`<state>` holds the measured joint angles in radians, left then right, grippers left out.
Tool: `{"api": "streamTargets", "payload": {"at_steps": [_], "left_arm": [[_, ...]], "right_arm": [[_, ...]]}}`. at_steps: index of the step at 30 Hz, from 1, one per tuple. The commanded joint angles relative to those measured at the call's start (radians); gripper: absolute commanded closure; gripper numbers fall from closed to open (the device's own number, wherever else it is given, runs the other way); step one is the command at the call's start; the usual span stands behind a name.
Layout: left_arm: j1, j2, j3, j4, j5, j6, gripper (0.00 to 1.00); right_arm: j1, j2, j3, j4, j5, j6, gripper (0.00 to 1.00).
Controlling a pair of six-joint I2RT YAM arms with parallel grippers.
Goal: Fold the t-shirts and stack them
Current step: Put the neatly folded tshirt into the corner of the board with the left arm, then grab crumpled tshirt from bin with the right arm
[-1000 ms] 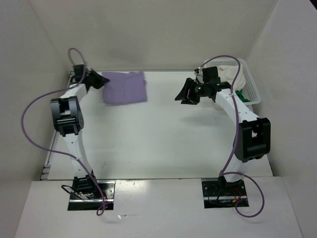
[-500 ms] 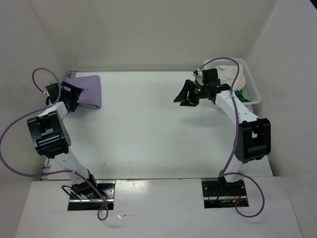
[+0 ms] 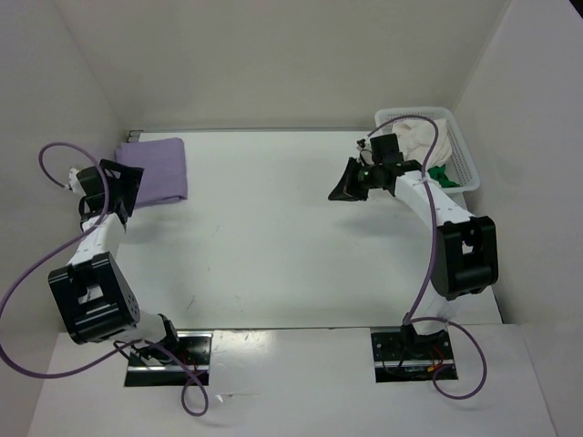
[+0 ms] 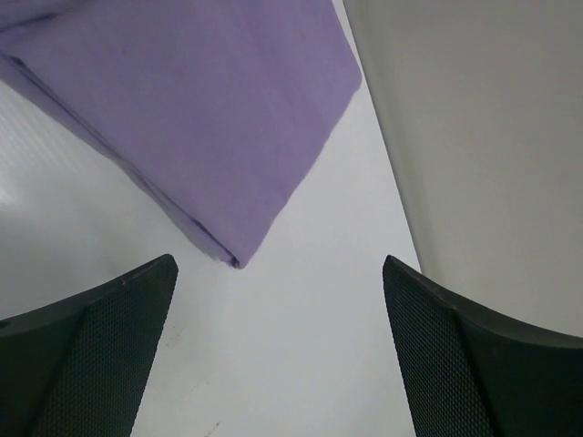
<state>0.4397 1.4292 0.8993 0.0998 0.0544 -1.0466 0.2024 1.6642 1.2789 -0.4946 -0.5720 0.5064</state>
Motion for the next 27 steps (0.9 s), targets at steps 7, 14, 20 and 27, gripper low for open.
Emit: {"api": "streamTargets", "payload": {"at_steps": [7, 14, 20, 27], "left_arm": [[-0.401, 0.053, 0.113, -0.167, 0.173, 0.204, 0.00], [-0.683, 0.063, 0.104, -0.172, 0.353, 0.229, 0.00], [-0.823, 0.109, 0.067, -0.117, 0.502, 0.247, 0.00], [-0.852, 0.109, 0.049, -0.098, 0.515, 0.287, 0.55]], "right_arm": [[-0.006, -0.078, 0.175, 0.031, 0.214, 0.072, 1.00], [-0.027, -0.078, 0.255, -0.012, 0.441, 0.083, 0.96], [-0.187, -0.019, 0.299, -0.033, 0.552, 0.103, 0.94], [-0.302, 0.207, 0.545, -0.090, 0.652, 0.009, 0.54]]}}
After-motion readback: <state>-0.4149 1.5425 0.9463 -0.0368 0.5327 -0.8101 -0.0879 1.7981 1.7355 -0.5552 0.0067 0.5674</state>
